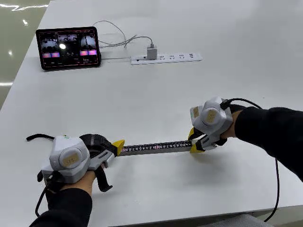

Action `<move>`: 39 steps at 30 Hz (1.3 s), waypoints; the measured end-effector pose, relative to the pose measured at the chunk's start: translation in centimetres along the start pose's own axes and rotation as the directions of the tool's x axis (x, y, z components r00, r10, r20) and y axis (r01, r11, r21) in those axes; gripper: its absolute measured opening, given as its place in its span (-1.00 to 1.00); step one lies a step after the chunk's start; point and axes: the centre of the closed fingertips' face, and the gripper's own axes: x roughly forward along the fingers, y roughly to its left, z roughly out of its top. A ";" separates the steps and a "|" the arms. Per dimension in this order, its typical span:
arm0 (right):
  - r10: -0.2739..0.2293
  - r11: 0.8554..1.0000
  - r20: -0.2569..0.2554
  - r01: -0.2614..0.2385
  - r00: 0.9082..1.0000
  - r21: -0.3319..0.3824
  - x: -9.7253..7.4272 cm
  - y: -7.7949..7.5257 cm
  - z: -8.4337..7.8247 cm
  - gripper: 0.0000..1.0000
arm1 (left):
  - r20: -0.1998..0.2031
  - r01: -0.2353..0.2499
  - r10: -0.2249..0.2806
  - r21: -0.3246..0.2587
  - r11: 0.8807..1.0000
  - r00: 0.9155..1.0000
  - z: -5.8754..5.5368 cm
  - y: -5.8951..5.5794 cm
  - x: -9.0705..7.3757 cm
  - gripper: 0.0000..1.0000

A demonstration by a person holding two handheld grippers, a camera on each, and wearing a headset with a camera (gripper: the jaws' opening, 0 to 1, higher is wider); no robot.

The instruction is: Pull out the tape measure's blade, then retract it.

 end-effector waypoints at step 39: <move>0.020 0.997 -0.114 -0.011 0.993 0.077 0.4 -0.3 0.0 -0.83 | -0.116 -0.032 0.030 -0.012 0.999 0.993 -2.0 0.8 0.2 0.20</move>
